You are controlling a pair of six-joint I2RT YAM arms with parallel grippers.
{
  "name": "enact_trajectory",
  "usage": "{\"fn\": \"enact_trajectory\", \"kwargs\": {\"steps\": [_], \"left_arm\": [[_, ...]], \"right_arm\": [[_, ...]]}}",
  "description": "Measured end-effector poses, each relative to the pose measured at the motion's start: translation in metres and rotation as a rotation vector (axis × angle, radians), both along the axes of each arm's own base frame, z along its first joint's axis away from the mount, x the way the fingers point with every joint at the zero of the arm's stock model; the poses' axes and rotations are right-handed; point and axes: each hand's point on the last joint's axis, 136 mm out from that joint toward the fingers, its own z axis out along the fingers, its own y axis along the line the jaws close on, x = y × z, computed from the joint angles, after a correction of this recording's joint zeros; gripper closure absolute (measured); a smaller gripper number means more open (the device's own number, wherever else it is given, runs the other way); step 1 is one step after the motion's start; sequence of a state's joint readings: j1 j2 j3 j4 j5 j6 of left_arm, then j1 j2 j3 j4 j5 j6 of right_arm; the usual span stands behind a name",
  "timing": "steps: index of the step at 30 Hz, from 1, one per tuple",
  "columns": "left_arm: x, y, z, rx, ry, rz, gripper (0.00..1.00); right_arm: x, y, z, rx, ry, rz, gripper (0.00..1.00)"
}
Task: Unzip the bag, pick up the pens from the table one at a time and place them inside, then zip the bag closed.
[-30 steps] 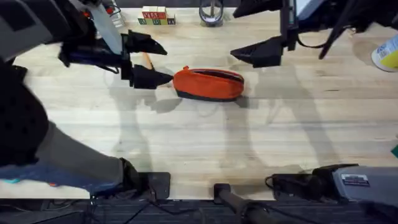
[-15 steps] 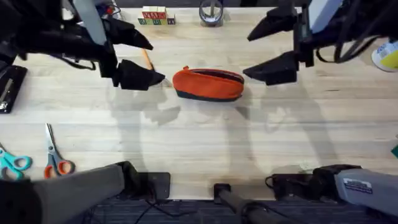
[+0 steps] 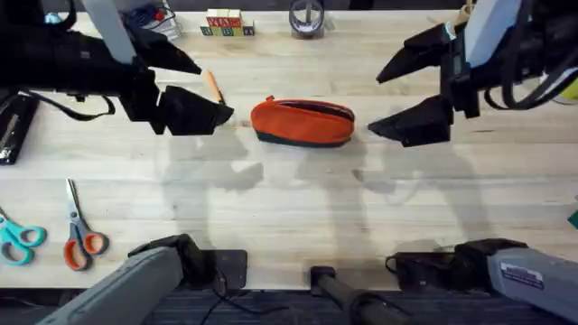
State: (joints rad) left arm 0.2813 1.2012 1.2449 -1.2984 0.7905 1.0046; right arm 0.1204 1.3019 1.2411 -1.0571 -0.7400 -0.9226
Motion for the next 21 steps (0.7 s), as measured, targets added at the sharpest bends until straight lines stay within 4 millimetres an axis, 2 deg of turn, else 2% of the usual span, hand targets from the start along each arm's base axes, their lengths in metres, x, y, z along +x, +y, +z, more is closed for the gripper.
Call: {"fn": "enact_trajectory", "kwargs": {"steps": [13,14,16,20,21], "left_arm": [[-0.0005,0.0006,0.0002,-0.004,0.013,0.019,0.006],[-0.0005,0.0006,0.0002,-0.004,0.013,0.019,0.006],[-0.0005,0.0006,0.0002,-0.004,0.013,0.019,0.006],[-0.0005,0.0006,0.0002,-0.004,0.013,0.019,0.006],[-0.0005,0.0006,0.0002,-0.004,0.013,0.019,0.006]], "right_arm": [[-0.0016,-0.0021,-0.0027,-0.016,0.012,-0.005,0.005],[-0.0015,-0.0021,-0.0027,-0.016,0.01,-0.004,0.027],[-0.0016,-0.0021,-0.0026,-0.016,0.012,-0.006,0.272],[-0.0016,-0.0021,-0.0027,-0.016,0.012,-0.006,0.855],[-0.0017,-0.0021,-0.0028,-0.015,0.015,-0.008,0.942]]}}
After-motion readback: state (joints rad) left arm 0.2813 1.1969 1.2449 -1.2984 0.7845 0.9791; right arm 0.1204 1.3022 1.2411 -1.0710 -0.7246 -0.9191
